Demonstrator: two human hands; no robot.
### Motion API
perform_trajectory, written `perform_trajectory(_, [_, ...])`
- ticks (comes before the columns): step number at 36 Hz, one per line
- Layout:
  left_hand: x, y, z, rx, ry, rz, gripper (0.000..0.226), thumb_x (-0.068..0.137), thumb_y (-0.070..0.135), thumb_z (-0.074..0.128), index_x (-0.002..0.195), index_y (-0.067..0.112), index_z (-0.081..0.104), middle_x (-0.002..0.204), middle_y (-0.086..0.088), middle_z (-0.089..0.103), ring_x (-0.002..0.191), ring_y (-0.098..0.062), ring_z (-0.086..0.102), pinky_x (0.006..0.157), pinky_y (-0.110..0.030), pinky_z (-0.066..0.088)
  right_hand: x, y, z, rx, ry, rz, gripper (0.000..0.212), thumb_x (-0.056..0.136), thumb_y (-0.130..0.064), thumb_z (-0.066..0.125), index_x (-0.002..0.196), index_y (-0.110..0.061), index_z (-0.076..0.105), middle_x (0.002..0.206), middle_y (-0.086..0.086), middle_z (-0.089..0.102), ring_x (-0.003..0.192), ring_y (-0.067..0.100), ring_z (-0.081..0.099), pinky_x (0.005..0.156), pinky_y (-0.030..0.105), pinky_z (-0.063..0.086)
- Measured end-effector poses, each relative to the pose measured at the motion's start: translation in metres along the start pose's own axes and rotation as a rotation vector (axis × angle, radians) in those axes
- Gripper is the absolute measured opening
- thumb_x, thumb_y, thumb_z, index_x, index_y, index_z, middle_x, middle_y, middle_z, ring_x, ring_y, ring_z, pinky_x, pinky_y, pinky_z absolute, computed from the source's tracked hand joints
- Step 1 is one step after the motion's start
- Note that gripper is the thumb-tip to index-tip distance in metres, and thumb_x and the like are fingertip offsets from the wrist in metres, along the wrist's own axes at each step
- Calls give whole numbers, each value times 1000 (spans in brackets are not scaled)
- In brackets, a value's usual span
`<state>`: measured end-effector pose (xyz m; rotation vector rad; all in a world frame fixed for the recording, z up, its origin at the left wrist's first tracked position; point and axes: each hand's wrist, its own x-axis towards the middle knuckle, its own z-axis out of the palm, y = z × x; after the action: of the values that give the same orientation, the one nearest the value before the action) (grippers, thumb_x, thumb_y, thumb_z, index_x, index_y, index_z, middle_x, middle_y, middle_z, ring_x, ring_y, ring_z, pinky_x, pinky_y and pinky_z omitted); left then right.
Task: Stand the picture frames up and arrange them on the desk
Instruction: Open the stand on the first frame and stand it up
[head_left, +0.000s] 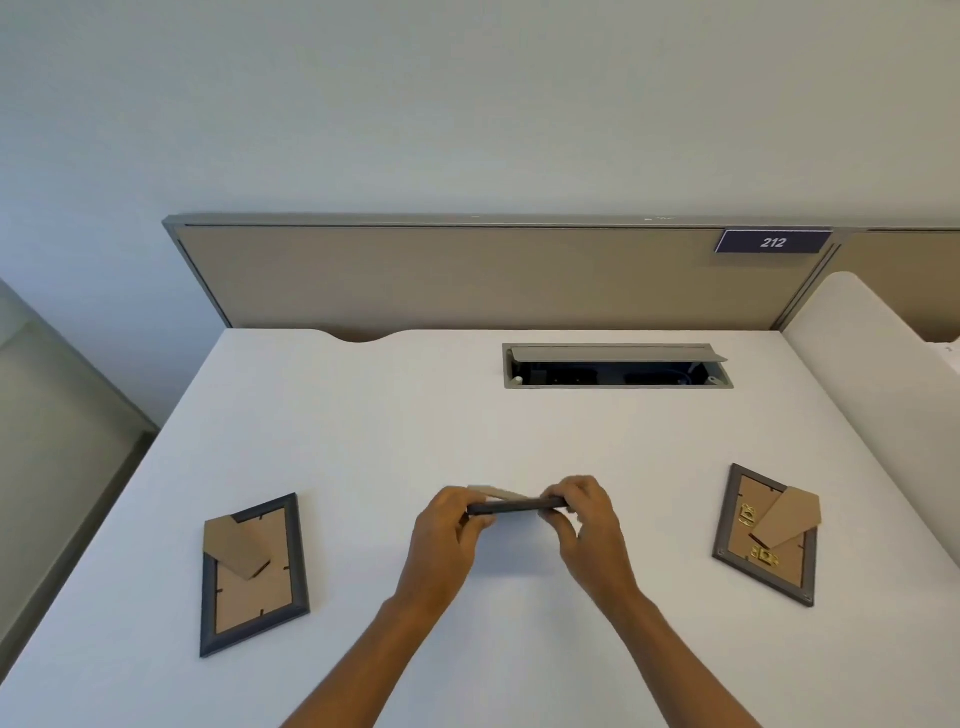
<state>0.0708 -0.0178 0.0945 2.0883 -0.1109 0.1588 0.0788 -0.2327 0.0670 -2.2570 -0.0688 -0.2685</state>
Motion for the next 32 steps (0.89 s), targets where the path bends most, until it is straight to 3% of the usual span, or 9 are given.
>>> perform_trajectory(3, [14, 5, -8, 1, 29, 11, 12, 95, 13, 75, 99, 24, 71, 92, 14, 69, 75, -13, 60, 68, -20, 50, 9, -3, -14, -82, -34, -40, 22, 97, -11, 79, 111, -28, 72, 109, -18, 68, 106, 11, 53, 92, 37, 45])
perform_trajectory(7, [25, 17, -19, 30, 15, -28, 8, 93, 32, 77, 96, 31, 70, 87, 20, 65, 80, -9, 53, 71, -12, 46, 12, -16, -34, 163, -161, 111, 14, 104, -22, 73, 110, -29, 63, 103, -10, 73, 100, 9, 66, 87, 29, 54])
perform_trajectory(10, [27, 30, -23, -66, -22, -169, 11, 95, 40, 72, 95, 29, 71, 90, 16, 68, 90, -2, 61, 72, -5, 47, 9, -33, -46, 403, -156, 252, 13, 105, -21, 73, 112, -25, 63, 101, -8, 77, 98, 14, 76, 81, 35, 67])
perform_trajectory(13, [25, 45, -22, -237, -57, -339, 15, 99, 41, 67, 98, 27, 70, 93, 10, 77, 92, -7, 74, 63, -9, 55, 3, -46, -54, 544, -131, 348, 11, 105, -24, 72, 115, -25, 66, 105, -5, 80, 101, 13, 80, 75, 29, 67])
perform_trajectory(15, [22, 51, -20, -302, -75, -415, 18, 101, 42, 64, 99, 25, 70, 94, 6, 79, 92, -14, 77, 70, -19, 61, 0, -52, -58, 615, -101, 395, 9, 105, -26, 72, 113, -24, 68, 103, -6, 83, 99, 12, 81, 71, 24, 65])
perform_trajectory(18, [17, 54, -20, -339, -86, -472, 24, 101, 44, 64, 99, 21, 71, 93, 1, 81, 90, -17, 79, 80, -33, 66, -5, -59, -61, 679, -73, 467, 10, 105, -29, 72, 111, -22, 71, 100, -2, 84, 96, 15, 83, 70, 23, 64])
perform_trajectory(26, [3, 65, -24, -440, -118, -644, 36, 98, 48, 67, 96, 12, 76, 84, -1, 83, 78, -16, 80, 62, -23, 61, -18, -67, -67, 755, -44, 596, 21, 102, -35, 75, 111, -16, 75, 97, 4, 86, 87, 19, 84, 63, 18, 60])
perform_trajectory(32, [-10, 68, -26, -448, -119, -660, 35, 97, 48, 67, 97, 14, 77, 85, 0, 83, 77, -16, 80, 64, -22, 61, -28, -70, -71, 764, -56, 618, 22, 101, -35, 76, 111, -15, 75, 97, 5, 86, 85, 19, 84, 61, 20, 61])
